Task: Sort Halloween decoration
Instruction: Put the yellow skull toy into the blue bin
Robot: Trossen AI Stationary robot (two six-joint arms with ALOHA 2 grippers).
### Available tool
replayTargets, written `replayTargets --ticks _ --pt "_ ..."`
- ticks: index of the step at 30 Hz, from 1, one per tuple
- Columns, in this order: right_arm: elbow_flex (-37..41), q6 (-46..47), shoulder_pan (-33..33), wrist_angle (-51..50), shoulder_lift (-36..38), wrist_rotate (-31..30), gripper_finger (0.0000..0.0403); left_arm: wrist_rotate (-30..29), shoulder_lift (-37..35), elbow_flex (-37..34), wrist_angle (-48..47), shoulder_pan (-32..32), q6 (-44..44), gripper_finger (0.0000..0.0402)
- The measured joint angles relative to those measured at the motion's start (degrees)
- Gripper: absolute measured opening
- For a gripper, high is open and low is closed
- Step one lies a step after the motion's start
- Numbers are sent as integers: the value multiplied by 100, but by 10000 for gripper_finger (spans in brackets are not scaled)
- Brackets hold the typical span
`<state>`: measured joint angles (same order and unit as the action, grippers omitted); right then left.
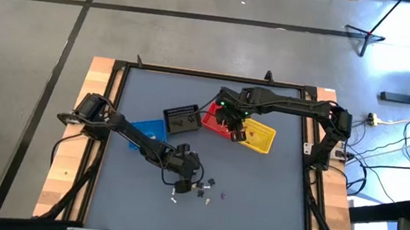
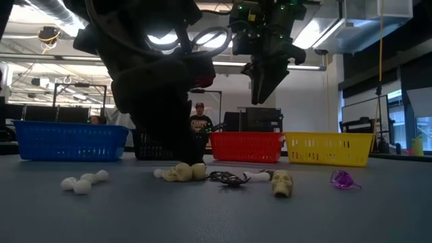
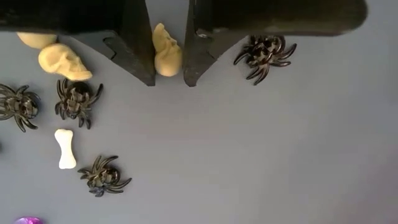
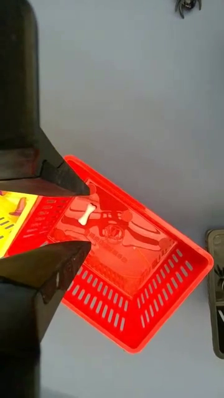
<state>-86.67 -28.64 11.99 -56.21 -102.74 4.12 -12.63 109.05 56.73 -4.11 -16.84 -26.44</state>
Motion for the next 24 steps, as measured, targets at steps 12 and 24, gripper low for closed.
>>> replayTargets --ticks 12,24 --pt "0 0 0 -1 0 0 124 10 -12 0 -3 -2 -4 38" --pt "0 0 0 0 0 0 124 71 -461 -2 -371 4 -20 39"
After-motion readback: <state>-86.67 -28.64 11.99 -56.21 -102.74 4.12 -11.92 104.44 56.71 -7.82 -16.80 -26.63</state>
